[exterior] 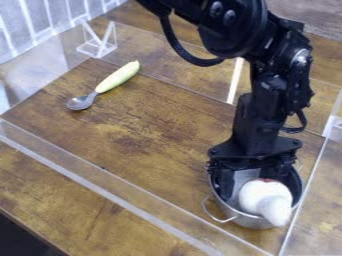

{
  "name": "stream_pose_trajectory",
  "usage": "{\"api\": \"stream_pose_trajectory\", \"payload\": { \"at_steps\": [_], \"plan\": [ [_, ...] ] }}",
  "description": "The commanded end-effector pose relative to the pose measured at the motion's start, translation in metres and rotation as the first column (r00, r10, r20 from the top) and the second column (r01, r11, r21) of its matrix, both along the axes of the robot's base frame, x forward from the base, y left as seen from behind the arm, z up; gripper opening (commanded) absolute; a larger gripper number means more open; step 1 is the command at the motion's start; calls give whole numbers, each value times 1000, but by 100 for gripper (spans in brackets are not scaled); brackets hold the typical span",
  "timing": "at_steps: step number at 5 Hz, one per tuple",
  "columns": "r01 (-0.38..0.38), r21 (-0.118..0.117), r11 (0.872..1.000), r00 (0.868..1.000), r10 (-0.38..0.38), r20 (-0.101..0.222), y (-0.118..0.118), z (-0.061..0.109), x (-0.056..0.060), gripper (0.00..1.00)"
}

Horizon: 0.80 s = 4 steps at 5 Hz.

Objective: Remove the mushroom from the silver pot and put it on the table

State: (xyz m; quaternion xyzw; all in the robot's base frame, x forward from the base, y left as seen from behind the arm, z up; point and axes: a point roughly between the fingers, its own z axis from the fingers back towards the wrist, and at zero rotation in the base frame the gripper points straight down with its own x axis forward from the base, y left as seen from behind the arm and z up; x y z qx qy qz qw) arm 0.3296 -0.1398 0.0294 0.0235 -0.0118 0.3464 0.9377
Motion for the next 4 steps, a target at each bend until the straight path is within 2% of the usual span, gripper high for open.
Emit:
{"api": "stream_pose_trajectory", "payload": {
  "at_steps": [1,4],
  "plan": [
    [-23,-16,1000,999,24,46,8,19,12,100],
    [-25,-28,999,999,26,21,9,18,12,100]
  ]
}}
